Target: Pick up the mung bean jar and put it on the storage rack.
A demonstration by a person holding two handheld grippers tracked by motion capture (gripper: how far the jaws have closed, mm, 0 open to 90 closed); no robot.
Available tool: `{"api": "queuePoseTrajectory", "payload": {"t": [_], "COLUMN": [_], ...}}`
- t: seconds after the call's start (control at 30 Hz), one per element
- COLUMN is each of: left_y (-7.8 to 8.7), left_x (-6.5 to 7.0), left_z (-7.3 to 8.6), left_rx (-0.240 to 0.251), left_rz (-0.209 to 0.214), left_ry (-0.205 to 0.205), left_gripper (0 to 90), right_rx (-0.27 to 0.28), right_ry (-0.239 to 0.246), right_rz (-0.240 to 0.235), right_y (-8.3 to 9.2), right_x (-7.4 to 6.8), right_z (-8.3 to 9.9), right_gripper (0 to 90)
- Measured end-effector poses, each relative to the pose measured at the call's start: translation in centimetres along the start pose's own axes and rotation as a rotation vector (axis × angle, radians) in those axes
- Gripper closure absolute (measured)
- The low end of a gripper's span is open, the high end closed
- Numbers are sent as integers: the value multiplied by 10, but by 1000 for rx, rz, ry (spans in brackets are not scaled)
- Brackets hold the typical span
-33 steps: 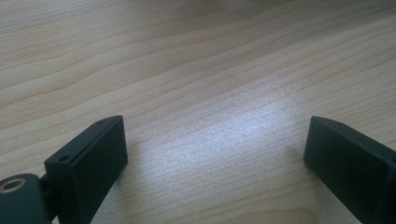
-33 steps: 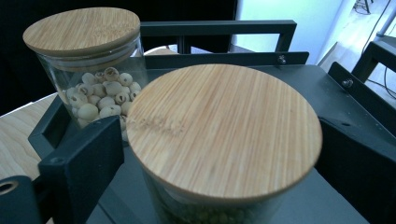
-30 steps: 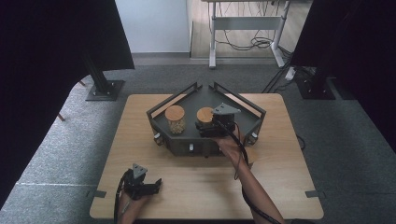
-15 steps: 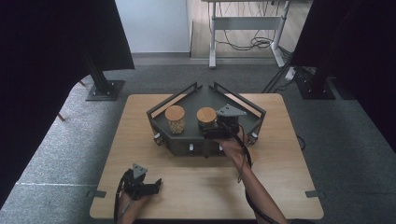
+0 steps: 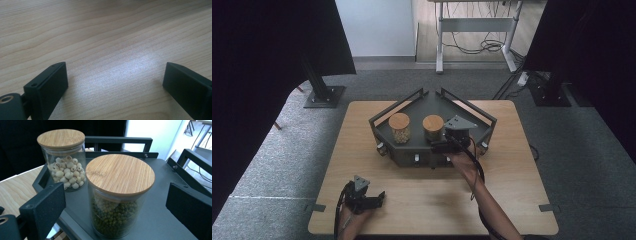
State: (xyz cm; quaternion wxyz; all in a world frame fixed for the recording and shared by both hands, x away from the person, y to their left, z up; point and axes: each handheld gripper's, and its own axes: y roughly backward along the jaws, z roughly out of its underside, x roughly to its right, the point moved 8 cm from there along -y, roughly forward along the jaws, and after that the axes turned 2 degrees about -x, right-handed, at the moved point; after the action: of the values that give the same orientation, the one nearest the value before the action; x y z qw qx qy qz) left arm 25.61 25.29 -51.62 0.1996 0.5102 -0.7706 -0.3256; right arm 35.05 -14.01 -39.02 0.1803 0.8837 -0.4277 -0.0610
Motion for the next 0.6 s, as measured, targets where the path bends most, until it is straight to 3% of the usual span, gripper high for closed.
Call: {"api": "queuePoseTrajectory", "payload": {"t": [0.6], "left_y": [0], "left_x": [0], "left_z": [0], "left_rx": [0], "left_rz": [-1], "left_ry": [1], "left_gripper": [55], "right_rx": [18], "right_ry": [37], "right_rz": [-25], "right_y": [18], "right_x": [-10], "right_z": [0], "right_gripper": [29]}}
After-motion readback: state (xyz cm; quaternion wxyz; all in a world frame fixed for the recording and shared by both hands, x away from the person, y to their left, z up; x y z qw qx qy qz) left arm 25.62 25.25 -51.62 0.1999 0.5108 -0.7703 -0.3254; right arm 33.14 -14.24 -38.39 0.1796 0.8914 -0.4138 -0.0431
